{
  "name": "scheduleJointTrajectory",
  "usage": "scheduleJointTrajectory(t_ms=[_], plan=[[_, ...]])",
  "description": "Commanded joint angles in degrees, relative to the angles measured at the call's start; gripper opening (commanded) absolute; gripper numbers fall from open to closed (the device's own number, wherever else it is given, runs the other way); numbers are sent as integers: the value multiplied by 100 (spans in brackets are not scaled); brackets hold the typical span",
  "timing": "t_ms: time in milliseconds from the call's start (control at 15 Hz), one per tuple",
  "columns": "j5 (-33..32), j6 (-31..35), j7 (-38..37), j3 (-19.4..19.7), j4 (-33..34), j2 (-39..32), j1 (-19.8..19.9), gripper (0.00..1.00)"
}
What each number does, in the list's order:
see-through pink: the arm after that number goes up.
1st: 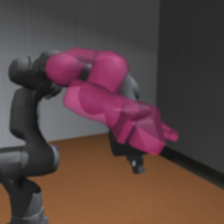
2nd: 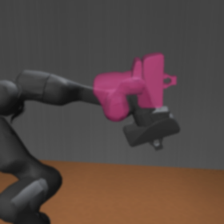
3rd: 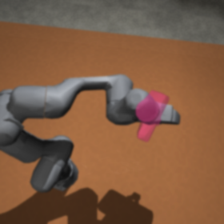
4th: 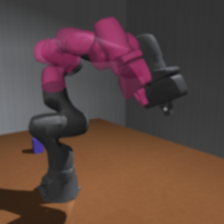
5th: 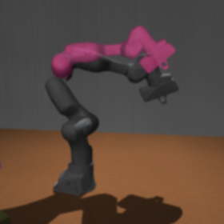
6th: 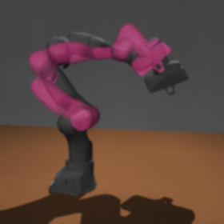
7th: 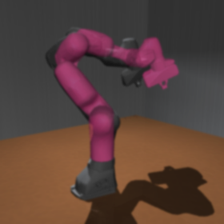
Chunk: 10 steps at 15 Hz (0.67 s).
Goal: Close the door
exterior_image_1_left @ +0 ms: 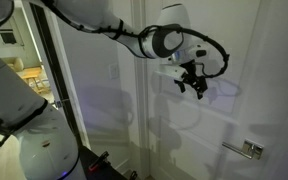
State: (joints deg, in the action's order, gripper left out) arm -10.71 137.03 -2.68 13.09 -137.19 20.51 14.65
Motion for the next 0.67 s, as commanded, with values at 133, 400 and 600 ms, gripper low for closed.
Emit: scheduleJointTrajectory(t_ms=[133,400,600], plan=[[12,-216,34,-115,-138,403,53,100],[11,-217,35,-116,-203,444,63,100],[11,-217,35,-116,-204,443,64,100]])
